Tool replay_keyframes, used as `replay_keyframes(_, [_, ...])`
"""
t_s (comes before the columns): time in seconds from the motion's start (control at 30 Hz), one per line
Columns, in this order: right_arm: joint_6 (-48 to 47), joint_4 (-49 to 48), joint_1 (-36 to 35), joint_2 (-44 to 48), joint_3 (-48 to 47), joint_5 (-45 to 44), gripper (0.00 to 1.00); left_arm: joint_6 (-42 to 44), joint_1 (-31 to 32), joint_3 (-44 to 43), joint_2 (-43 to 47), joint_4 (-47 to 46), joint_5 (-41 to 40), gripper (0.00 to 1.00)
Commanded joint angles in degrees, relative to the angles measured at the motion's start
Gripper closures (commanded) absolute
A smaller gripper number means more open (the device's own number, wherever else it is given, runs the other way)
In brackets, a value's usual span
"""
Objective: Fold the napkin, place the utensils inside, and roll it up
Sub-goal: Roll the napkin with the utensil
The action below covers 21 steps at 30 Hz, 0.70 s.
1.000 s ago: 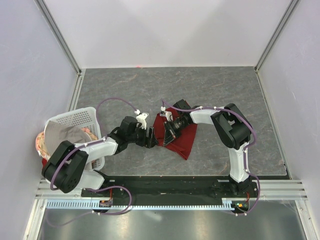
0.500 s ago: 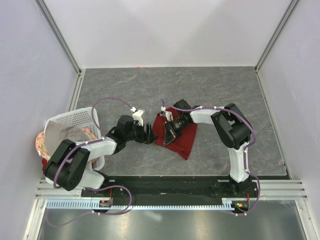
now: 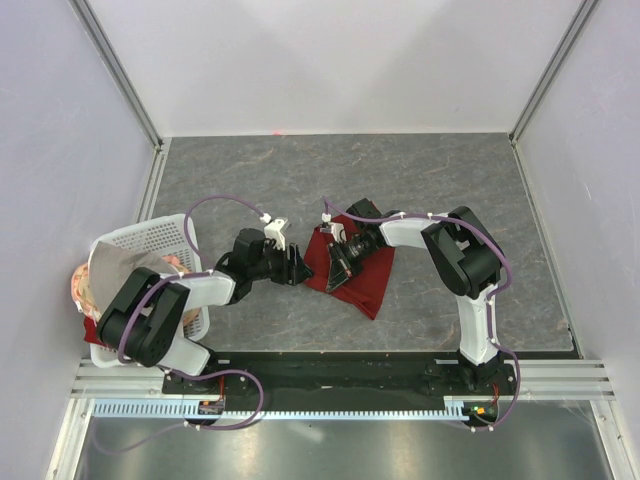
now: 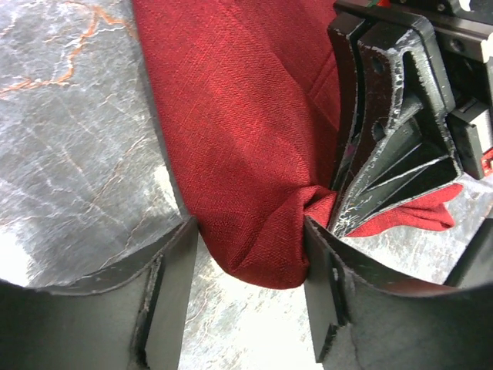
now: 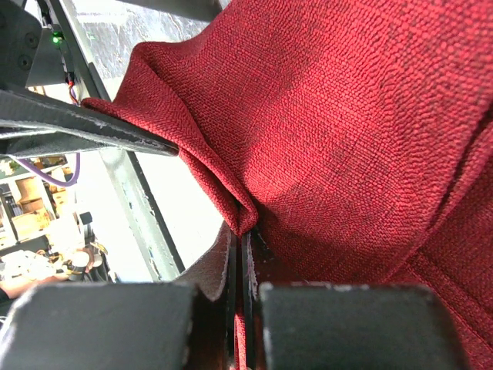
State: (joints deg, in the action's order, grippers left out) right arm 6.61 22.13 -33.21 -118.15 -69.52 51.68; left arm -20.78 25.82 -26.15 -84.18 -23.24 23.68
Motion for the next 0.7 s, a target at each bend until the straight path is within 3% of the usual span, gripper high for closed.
replay_keyframes(0.0, [-2.0,1.4,0.3,-1.4,-1.4,-0.8,1.0,-1.6,-1.0,0.1,-1.5,-4.1,1.7,0.42])
replay_keyframes(0.23, [-2.5,1.9,0.3,-1.6,-1.7,-1.1,1.0,-1.8,-1.4,-0.2,-2.7,-4.1,2.5,0.57])
replay_keyframes(0.4, [-2.5,2.3,0.3,-0.9,-1.9,-2.3,1.0,-1.2,-1.4,-1.5,-3.5,-0.5,2.1,0.78])
replay_keyframes(0.57, [-2.0,2.4,0.3,1.2,-1.6,-4.2,1.0,-0.1,-1.4,-3.7,-4.8,4.2,1.1,0.9])
replay_keyframes(0.67, [-1.5,2.4,0.3,3.4,-1.1,-6.8,0.88,0.1,-1.4,-5.6,-6.3,7.3,1.3,0.98])
